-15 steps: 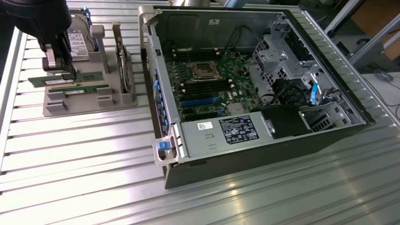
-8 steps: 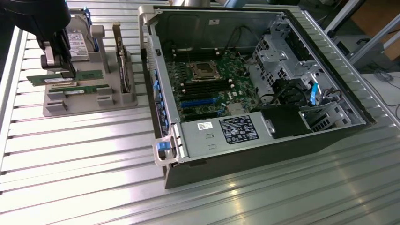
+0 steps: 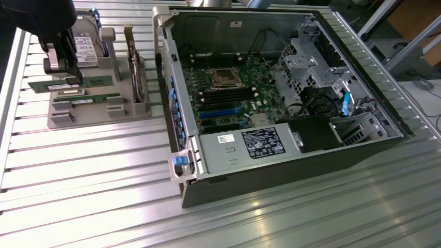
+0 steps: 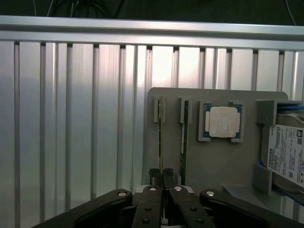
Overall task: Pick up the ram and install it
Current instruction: 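Pick up the ram and move it above insertion slot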
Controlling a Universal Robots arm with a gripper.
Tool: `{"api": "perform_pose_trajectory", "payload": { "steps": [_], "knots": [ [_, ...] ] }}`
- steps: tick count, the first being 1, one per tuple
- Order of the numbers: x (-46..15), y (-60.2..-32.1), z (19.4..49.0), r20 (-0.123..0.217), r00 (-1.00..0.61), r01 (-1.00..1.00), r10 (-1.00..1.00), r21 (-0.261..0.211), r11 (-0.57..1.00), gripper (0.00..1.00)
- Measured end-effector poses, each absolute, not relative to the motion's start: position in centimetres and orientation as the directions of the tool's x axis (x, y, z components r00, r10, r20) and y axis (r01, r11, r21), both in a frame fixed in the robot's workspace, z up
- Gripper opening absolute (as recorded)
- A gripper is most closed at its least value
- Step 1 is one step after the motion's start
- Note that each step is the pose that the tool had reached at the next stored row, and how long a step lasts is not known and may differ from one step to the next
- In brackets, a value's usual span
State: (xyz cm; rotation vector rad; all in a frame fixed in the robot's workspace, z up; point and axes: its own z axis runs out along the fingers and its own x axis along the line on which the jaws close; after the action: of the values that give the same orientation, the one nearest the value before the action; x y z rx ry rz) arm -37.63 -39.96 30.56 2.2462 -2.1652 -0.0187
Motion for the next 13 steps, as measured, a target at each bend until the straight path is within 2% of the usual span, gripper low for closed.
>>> {"api": "perform_pose_trajectory", "payload": {
  "steps": [13],
  "knots": [
    [-37.64,-39.97,31.42,0.006,0.037,-0.999,-0.999,0.024,-0.037,0.12]
  ]
}}
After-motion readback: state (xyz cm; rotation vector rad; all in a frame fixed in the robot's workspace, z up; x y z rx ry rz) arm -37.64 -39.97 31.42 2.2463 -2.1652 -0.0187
